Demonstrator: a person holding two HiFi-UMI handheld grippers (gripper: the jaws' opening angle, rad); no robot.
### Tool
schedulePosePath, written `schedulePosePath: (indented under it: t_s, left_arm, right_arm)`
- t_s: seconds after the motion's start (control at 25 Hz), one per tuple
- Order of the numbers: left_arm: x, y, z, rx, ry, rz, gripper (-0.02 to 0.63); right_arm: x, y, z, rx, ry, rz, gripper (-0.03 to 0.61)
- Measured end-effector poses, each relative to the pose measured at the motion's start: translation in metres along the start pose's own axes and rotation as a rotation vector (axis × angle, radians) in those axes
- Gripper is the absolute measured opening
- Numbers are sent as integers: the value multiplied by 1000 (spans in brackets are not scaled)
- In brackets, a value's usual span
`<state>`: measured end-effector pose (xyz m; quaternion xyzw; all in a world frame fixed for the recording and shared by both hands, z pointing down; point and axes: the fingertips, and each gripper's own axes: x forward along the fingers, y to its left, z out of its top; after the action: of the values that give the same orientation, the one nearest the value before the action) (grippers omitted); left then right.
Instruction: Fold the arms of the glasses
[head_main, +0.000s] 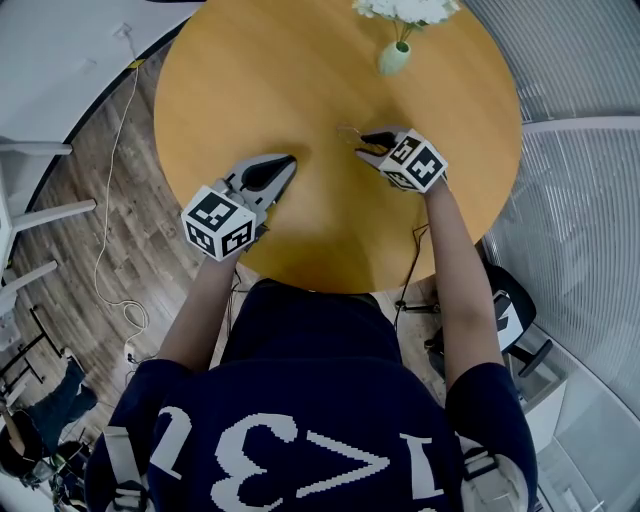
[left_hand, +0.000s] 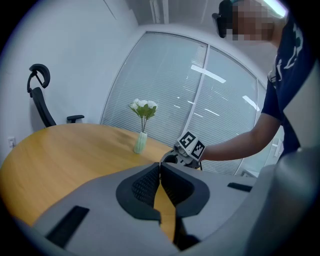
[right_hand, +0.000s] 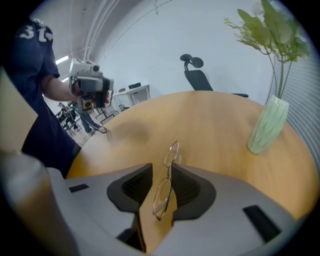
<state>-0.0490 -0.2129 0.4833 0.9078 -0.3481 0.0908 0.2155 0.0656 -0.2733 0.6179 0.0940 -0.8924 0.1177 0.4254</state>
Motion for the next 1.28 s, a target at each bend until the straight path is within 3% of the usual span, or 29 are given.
schedulePosePath:
  t_s: [0.16, 0.32, 0.4, 0.64, 0.92, 1.12, 1.28]
  left_arm:
    - [-3, -2, 3, 11, -8, -7, 21]
    - [-8, -3, 3, 13, -15, 5, 21]
    - [-10, -3, 5, 27, -25, 18, 21]
    - [-15, -6, 29, 93, -90, 78, 21]
    - [-27, -18, 74, 195, -192, 150, 21]
    - [-38, -28, 102, 236, -256, 176, 21]
    - [-45, -37, 119, 263, -291, 183, 21]
  right_arm:
    - [-9, 3, 9, 33, -21, 32, 136]
    - [-17, -8, 8, 0, -3, -44, 134]
    - [-30, -14, 18, -8, -48, -119, 58]
    - [-101, -7, 65, 65, -326, -356, 25]
    - [-212, 23, 99, 249, -732, -532, 25]
    - [-263, 42, 103, 234, -832, -662, 25]
    - [-287, 58, 102, 252, -896, -709, 25]
